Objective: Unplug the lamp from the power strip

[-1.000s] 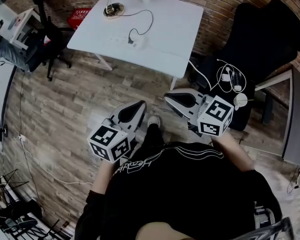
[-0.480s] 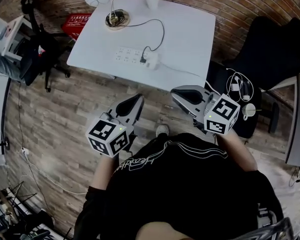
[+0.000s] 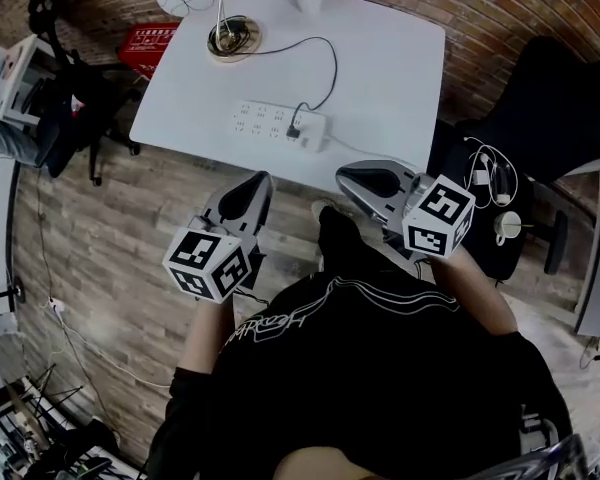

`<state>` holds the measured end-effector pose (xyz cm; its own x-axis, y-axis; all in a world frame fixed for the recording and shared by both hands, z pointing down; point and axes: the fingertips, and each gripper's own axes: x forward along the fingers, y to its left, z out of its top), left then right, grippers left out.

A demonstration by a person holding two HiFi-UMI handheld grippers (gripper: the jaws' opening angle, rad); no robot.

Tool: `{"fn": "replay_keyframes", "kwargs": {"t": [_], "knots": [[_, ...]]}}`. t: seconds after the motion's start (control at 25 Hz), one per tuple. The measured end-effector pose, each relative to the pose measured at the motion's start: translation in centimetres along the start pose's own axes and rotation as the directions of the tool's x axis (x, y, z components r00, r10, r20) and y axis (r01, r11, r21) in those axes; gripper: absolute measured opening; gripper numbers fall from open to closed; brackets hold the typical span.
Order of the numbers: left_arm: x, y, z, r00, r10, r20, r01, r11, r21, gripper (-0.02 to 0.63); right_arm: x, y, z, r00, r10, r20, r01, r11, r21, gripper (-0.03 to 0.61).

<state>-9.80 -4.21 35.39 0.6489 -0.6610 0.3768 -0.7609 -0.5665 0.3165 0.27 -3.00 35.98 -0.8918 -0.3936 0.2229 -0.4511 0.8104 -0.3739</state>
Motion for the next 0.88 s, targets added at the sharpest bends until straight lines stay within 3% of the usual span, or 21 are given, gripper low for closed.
{"fn": "replay_keyframes", "kwargs": {"t": [0.28,0.68,0.88], "knots": [[4.2,6.4,-0.9,0.994,0.092,-0.063,-0.089,0.995,0.050,0.003,3.3,-4.6,-0.2,0.999,0.030,-0.045,-0.029,0.999,0.023,-0.002],[9.1,15.4,-3.0,0.976,0.168,-0.137,-0.174,0.984,-0.035,0.003,7.6,-9.3,-1.7,0.991,0.046,-0.126,-0.044,0.999,0.016,-0.002],[11.1,17.9,-4.7,0.961,0.199,-0.191,-0.198,0.980,0.029,0.003,9.0,-10.6,-2.6,0.986,0.062,-0.154,-0.059,0.998,0.026,-0.002]]}}
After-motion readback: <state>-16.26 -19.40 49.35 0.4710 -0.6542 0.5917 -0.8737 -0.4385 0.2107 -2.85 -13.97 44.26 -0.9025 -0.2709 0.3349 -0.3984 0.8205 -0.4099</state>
